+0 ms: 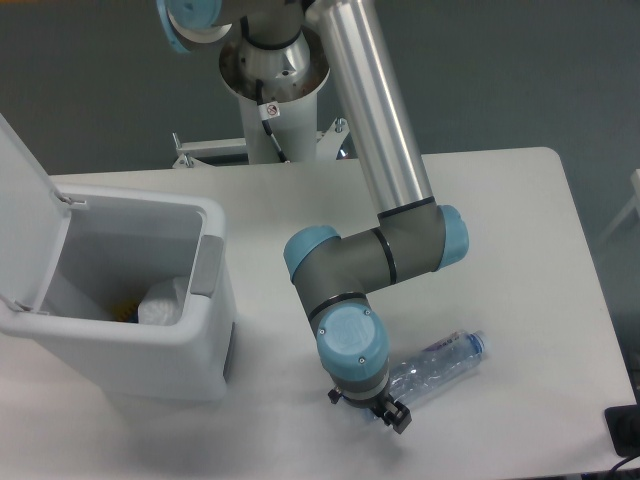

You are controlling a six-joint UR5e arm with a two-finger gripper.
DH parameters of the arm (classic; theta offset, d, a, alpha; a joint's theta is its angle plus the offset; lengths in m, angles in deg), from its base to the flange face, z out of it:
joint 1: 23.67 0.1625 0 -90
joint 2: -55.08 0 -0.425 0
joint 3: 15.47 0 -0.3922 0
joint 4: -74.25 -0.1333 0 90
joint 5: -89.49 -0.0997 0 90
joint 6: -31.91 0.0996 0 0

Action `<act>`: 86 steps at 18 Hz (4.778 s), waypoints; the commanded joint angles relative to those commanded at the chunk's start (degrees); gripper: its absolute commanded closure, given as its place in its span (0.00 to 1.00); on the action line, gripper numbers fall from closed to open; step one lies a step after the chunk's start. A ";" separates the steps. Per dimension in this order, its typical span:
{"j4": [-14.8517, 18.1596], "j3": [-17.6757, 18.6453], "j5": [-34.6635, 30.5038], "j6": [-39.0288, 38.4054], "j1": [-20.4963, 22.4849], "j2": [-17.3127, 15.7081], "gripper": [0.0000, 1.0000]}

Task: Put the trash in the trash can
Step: 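Rotate the gripper and close it around the bottle's middle, then lift the bottle upright and carry it toward the bin, then lower the bottle into the bin and open the gripper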

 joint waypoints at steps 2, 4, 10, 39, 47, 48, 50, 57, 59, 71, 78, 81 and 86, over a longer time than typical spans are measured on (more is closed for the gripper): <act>-0.26 -0.09 -0.89 0.00 -0.26 0.18 0.29; -0.26 -0.18 -0.98 -0.18 -0.35 0.27 0.36; -0.09 -0.62 0.07 -1.41 -0.35 -0.61 0.68; 0.09 -11.24 71.61 -20.03 15.29 -18.19 0.70; 0.00 -12.57 86.20 -22.85 16.79 -20.30 0.70; -0.09 -12.57 87.43 -22.85 16.79 -20.65 0.70; 0.00 -12.57 89.45 -22.94 16.44 -20.91 0.70; 0.00 -11.34 97.81 -25.23 14.86 -22.67 0.70; 0.00 -8.98 97.81 -25.31 13.72 -23.81 0.70; -3.95 4.74 93.70 -22.94 7.56 -29.00 0.69; -4.57 10.19 85.78 -16.17 2.29 -29.44 0.65; -4.83 13.09 84.72 -12.85 1.49 -30.49 0.56; -4.49 17.31 84.72 -7.21 1.49 -32.78 0.01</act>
